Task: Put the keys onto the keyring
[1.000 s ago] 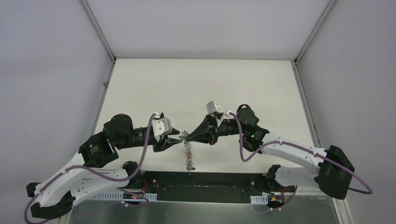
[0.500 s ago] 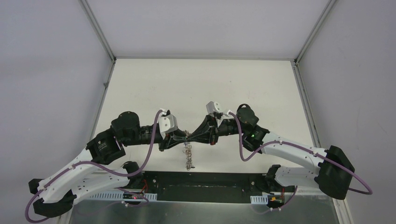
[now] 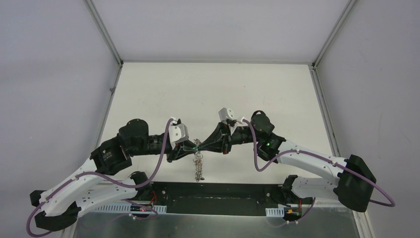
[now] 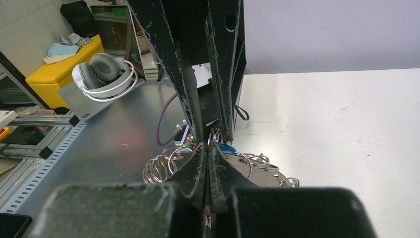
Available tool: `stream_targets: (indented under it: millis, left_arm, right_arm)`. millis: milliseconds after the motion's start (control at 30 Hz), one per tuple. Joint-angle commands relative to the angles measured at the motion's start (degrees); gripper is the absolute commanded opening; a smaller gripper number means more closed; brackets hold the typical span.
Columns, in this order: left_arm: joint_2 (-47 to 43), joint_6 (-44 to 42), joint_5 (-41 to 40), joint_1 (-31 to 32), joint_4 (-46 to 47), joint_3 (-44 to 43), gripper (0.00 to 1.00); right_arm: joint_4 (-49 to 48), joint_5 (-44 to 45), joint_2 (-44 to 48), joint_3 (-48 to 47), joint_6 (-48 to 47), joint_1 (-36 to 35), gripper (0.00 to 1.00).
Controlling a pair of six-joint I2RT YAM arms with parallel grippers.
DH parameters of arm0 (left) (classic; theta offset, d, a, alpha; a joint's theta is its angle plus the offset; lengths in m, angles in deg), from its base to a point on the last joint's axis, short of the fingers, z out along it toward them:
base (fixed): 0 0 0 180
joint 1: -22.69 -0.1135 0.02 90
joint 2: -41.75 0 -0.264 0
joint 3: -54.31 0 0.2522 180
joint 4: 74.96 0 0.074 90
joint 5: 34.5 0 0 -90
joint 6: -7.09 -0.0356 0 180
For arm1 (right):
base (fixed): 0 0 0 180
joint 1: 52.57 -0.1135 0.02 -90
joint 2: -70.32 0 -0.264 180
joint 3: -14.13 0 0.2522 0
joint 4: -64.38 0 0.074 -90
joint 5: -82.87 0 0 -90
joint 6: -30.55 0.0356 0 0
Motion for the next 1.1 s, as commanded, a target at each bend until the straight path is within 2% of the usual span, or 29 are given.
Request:
stream_targets:
  millis: [0,167,433,533,900,1067]
  left_arm:
    - [-1.2,-1.3,-1.5,0.4,-1.3,-2.0,0.24]
    - [-1.2,-2.2,-2.0,0.4,-2.9,-2.1,0.21]
    - [1.5,-4.0,-1.1,0.5,-4.7,-3.3,0.03]
    - [1.8,-4.2,-0.5,0.5,-4.9,-3.6,0.00]
    - [3.5,-5.5,7.1,0.4,-5.1,-3.1,0.00]
    - [4.4,-6.5,7.0,0.4,-5.8,-3.2,0.00]
  right_arm:
    - [-4.9,0.4,2.3,-0.7,-0.8,-0.1,0.00]
    - [-4.9,0.6,2.4,-0.7,-0.8,-0.1,0.00]
    - [-4.9,0.9,2.5,-0.8,-0.7,-0.1,0.00]
    - [-4.9,0.9,2.4,-0.8,-0.8,-0.1,0.00]
    - [-4.9,1.5,2.3,-0.8,-0.9,-0.1,0.00]
    - [-4.9,1.4,2.4,-0.8,-0.9,-0.2,0.00]
